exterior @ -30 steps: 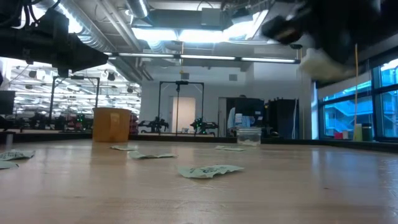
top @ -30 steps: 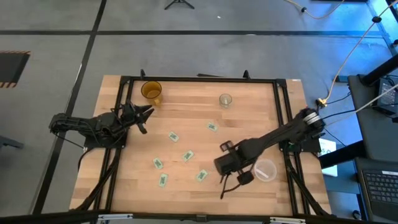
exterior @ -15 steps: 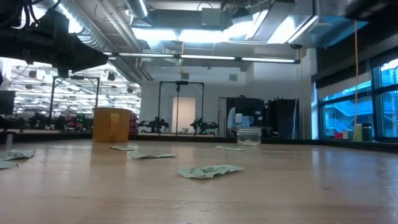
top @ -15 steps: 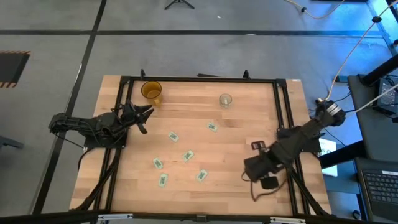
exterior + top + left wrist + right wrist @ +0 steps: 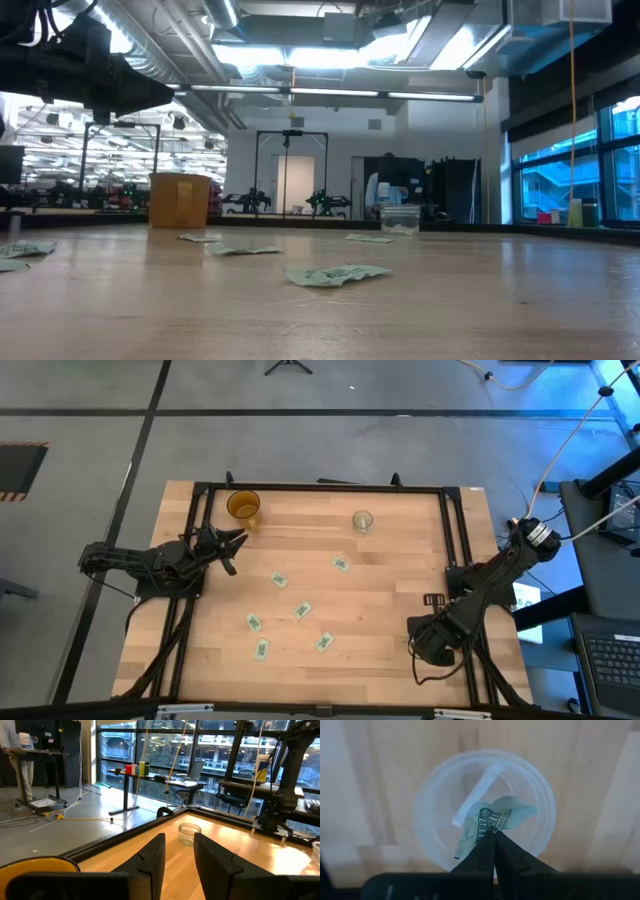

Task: Pick and place Stevia / Truvia into bins
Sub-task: Put the stevia packet into the transparent container

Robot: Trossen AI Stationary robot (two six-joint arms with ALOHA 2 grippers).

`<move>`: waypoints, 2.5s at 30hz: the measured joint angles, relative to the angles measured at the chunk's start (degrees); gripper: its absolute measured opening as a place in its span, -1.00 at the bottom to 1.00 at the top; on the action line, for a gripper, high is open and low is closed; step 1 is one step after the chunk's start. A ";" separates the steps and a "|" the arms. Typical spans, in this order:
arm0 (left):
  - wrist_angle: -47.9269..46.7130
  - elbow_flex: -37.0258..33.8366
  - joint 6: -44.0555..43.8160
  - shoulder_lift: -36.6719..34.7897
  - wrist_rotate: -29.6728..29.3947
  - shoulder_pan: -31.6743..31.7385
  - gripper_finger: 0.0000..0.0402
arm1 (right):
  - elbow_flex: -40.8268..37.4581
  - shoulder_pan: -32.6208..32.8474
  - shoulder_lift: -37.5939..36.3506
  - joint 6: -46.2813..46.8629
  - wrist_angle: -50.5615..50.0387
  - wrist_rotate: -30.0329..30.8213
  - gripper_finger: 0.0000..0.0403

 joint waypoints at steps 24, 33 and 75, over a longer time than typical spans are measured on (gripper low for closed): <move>0.00 0.02 -0.02 -0.02 0.02 -0.02 -0.51 | -4.83 0.00 0.00 -0.95 5.42 -0.95 -0.95; 0.00 0.00 -0.02 -0.02 0.02 0.00 -0.51 | -4.83 0.00 0.00 -1.65 5.33 -0.93 -0.74; 0.31 0.01 -3.50 -0.02 -0.03 -0.02 -0.51 | 28.70 -24.48 0.00 -61.97 21.02 17.48 -0.65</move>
